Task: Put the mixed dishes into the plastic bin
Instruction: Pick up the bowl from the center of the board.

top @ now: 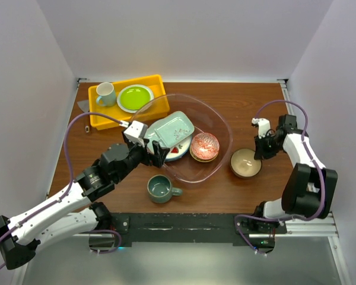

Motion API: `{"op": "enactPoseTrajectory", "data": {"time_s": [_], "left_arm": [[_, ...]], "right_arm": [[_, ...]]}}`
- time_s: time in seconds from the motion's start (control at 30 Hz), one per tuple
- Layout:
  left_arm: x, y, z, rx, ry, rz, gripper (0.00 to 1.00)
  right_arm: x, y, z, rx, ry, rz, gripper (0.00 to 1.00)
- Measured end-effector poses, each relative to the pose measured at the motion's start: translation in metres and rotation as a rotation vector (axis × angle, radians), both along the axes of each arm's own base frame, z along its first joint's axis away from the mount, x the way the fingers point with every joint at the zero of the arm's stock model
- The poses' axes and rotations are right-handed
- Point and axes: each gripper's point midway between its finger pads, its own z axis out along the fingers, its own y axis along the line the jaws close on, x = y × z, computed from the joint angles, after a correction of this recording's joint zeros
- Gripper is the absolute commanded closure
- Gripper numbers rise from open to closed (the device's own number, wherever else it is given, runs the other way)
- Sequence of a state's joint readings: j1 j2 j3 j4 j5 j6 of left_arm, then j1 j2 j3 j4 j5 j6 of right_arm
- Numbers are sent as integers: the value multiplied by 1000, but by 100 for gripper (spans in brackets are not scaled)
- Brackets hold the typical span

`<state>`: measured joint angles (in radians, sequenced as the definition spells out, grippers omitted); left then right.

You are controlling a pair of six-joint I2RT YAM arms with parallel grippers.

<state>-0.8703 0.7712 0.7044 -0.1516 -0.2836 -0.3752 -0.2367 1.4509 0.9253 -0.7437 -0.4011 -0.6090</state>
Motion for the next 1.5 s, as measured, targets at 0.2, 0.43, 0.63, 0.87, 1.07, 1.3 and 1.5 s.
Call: {"op": "enactPoseTrajectory", "data": {"time_s": [0.2,0.43,0.63,0.87,1.07,1.3,1.5], "left_arm": [[-3,-4,0,-3,5,-24,0],[-6,-12,-7,1,30,-64,0],[-9,-21,-16,14,60,-112,0],[-14,-30,-14,-6,62,-166,0],[-18,-43,-15,-35,85,-213,0],[-24,-60,-11,-82,99,-288,0],[-28,-71,-6,-122,103,-339,0]], "right_arm": [[7,-5,40,-54,-162,-9,100],[8,-3,85,-73,-315,-43,100],[17,2,128,-39,-403,-65,100],[12,16,156,22,-459,-54,100],[2,26,161,73,-448,-41,100],[-3,35,164,115,-443,-26,100],[-5,39,168,132,-458,-12,100]]}}
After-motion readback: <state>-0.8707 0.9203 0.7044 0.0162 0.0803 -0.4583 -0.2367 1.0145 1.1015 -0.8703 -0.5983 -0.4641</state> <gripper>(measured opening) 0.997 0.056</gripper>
